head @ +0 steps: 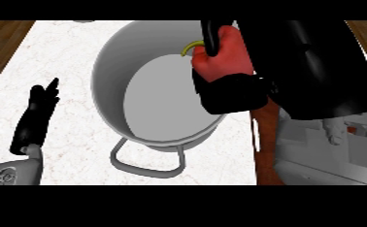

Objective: Pick the bell pepper from the tray and place it in the pot

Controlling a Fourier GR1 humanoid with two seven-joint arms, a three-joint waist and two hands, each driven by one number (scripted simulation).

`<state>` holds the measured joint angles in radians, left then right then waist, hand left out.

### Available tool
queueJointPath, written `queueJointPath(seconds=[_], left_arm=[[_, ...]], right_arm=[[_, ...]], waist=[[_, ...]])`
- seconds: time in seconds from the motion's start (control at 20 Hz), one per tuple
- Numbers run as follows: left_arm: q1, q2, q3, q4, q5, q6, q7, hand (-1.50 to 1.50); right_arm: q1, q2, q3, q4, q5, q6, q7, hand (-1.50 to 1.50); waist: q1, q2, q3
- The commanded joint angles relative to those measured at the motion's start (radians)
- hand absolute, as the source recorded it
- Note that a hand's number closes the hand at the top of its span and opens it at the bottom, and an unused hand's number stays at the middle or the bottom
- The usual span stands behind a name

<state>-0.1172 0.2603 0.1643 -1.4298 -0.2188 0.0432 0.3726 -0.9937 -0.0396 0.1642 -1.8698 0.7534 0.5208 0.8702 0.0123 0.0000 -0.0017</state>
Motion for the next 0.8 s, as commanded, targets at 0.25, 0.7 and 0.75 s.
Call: queueJointPath(seconds=[0.25,0.7,0.75], left_arm=[[0.023,0.030,0.015,-0.078,0.018,-0.038,0.030,0.00],[-0.011,-0.016,-0.025,-0.037,-0.023,-0.009,0.051,0.00],[-0.005,0.052,0.050,0.015,0.032,-0.056,-0.032,0.00]], right_arm=[[-0.035,0.039,0.100,0.370,-0.064,-0.209,0.004,1.50],[0.051,0.039,0.219,0.455,-0.274,-0.562,-0.029,-1.50],[0.042,0.040,0.183,0.423,-0.294,-0.549,-0.028,-1.50]], waist=[[0.019,0.002,0.001],[0.013,0.002,0.002],[0.007,0.002,0.001]])
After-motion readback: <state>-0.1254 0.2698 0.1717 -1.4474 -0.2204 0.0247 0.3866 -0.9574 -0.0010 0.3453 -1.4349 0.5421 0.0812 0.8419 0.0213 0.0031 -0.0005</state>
